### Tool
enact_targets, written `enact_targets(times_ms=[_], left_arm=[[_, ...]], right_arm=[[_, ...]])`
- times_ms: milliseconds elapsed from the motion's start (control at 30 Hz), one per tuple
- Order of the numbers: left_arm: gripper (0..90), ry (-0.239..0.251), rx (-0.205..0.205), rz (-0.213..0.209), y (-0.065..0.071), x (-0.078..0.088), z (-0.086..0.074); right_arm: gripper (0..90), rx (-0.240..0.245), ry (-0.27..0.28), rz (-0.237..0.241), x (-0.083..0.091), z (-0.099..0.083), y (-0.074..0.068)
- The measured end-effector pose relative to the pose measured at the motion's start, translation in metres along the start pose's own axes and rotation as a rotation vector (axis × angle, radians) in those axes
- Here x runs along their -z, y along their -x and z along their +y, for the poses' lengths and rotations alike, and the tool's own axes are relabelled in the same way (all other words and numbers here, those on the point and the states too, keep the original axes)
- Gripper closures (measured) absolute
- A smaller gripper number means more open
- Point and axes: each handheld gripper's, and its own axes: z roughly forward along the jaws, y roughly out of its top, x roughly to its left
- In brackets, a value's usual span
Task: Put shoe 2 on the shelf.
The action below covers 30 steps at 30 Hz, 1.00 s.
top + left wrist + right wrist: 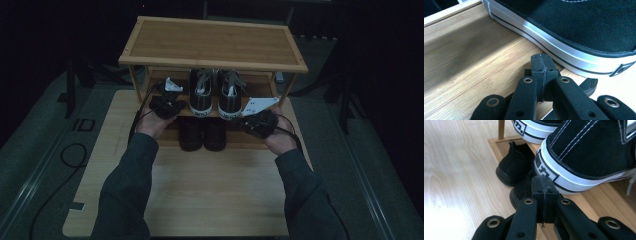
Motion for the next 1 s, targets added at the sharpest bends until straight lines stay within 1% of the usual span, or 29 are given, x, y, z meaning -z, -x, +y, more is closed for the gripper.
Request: enact_targets(times_ms=[33,167,200,267,400,500,700,833,1000], left_arm=[[90.0,-0.001,-0.004,0.001,0.000,0.000,0.000],[90.0,0.000,-0.001,-0.002,0.000,0.000,0.000],[90.0,-0.001,-0.003,0.001,0.000,0.000,0.000],[90.0,0.001,0.000,-0.001,0.000,0.000,0.000],[90.0,0.000,0.000,0.001,0.000,0.000,0.000],[90.0,0.000,0.000,0.002,0.000,0.000,0.000],[90.0,0.000,-0.001,0.002,0.000,0.000,0.000],[90.0,0.000,0.000,0.002,0.000,0.000,0.000],[90.0,0.000,0.001,0.001,0.000,0.000,0.000]], right_arm=[[90.0,0.003,0.001,0.006,-0.001,0.001,0.000],[90.0,0.011,0.006,0.002,-0.005,0.006,-0.004],[90.0,0.015,0.004,0.010,-0.008,0.009,-0.005],[90.0,0.027,-0.005,0.010,-0.010,0.011,-0.006],[90.0,0.028,-0.010,0.016,-0.012,0.010,-0.006],[90.0,0.045,-0.022,0.019,-0.016,0.009,-0.008],[90.0,0.043,-0.025,0.026,-0.019,0.009,-0.006],[90.0,0.054,-0.032,0.014,-0.019,0.011,-0.007],[90.0,0.050,-0.027,0.001,-0.019,0.012,-0.007]])
